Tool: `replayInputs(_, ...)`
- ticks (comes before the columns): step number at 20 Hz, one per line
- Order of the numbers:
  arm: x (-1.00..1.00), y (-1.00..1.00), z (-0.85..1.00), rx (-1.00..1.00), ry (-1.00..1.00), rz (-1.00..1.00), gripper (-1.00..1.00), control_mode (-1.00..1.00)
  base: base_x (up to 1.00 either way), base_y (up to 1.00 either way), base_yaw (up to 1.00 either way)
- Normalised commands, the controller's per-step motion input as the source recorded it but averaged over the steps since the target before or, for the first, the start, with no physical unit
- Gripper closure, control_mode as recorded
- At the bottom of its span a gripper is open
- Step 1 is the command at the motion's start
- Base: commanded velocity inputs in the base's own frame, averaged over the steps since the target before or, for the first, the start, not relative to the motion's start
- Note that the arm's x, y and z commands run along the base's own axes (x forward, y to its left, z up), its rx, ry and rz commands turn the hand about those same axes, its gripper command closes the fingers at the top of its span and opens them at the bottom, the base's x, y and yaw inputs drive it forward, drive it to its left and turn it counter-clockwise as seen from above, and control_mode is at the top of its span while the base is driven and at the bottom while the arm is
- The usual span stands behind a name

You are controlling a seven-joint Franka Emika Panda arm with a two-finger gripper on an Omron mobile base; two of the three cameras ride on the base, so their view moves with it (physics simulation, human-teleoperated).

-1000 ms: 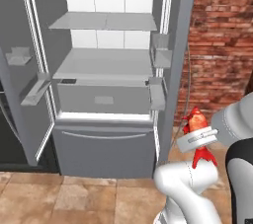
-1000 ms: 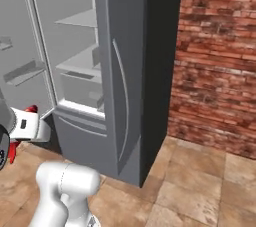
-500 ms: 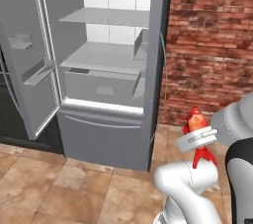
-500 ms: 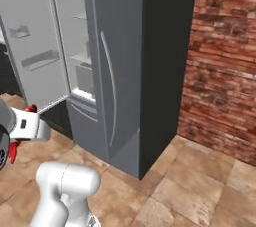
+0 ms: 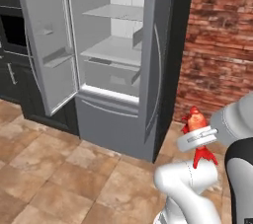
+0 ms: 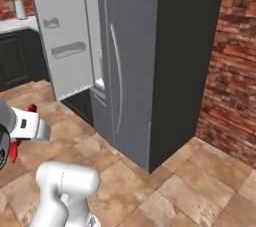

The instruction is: Gather the lemon wedge and lemon from the fridge and place them on a tray on the dining counter. Then gather the fishs from the fridge and place them on the other tray.

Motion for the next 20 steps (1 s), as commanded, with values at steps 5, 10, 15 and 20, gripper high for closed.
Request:
replayInputs(5,0.00,0.00,0.00,0.00,0.00,0.00,1.00,1.00,-0.71,-0.31,0.39)
replayInputs(10,0.00,0.00,0.00,0.00,0.00,0.00,1.00,1.00,-0.78,-0.30,0.38)
replayInputs(15,0.00,0.00,0.00,0.00,0.00,0.00,1.00,1.00,-0.90,-0.24,0.35)
replayInputs(20,0.00,0.00,0.00,0.00,0.00,0.00,1.00,1.00,-0.99,-0.12,0.31)
